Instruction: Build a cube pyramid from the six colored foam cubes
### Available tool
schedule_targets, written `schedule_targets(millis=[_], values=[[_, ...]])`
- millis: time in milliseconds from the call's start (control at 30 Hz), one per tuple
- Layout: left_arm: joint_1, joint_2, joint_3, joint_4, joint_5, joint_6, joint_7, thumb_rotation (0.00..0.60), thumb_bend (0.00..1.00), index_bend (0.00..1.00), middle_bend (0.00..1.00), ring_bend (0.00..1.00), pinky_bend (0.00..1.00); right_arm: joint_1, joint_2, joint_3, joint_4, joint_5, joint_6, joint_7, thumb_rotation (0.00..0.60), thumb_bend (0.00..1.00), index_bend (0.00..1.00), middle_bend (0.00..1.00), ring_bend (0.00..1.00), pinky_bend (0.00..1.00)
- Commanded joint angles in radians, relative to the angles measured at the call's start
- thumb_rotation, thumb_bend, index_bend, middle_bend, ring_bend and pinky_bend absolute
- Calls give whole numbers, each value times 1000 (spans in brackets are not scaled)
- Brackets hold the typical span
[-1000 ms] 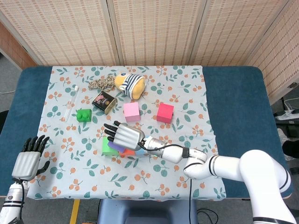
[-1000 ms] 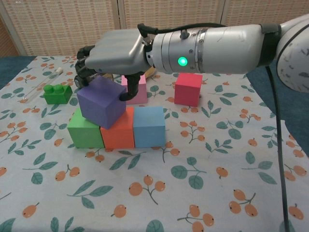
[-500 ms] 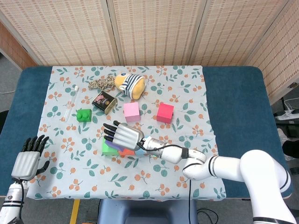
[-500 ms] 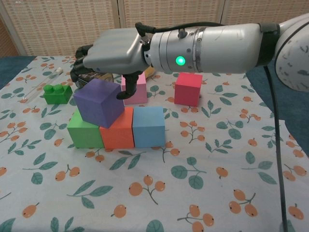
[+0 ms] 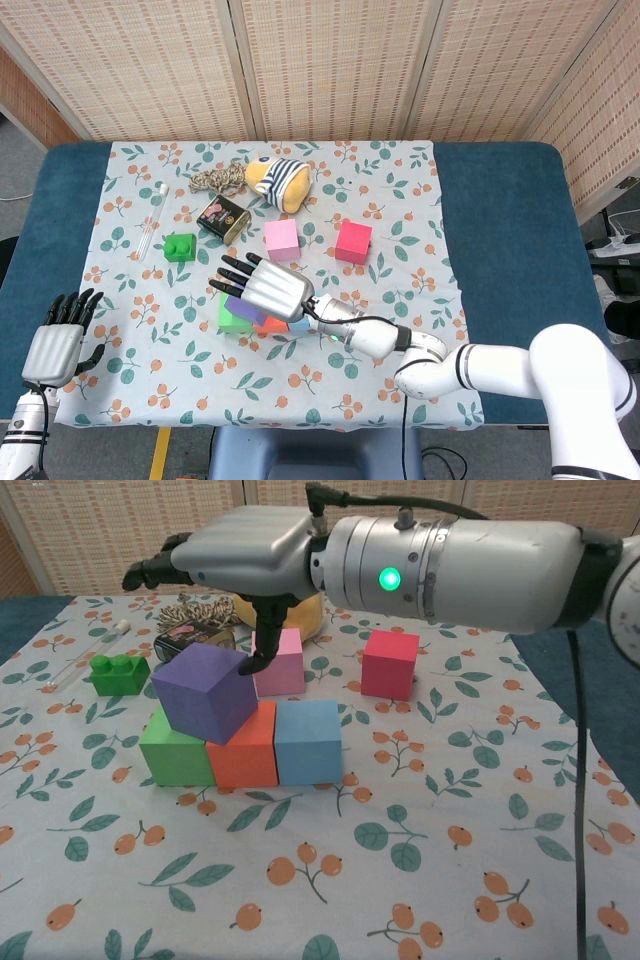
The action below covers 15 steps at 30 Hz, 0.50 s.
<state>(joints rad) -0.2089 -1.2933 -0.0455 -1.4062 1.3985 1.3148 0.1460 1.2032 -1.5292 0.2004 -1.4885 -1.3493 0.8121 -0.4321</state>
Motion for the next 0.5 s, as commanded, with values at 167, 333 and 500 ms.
schedule_targets(millis=[167,333,500], values=[[-1,8,11,-10,17,-4,-15,600,353,0,34,0,46,-105,154,50,-390,508,87,-129,600,0,0,8,0,154],[0,17,20,-18,35,-2,-34,600,353,0,34,0,46,-62,205,61,-526,780,179,-218,600,0,11,0,0,87],[0,30,27,-23,52,1,-58,600,352,0,34,0,46,20,187,81,-596,1009,286,-309,600,0,46,0,0,10]])
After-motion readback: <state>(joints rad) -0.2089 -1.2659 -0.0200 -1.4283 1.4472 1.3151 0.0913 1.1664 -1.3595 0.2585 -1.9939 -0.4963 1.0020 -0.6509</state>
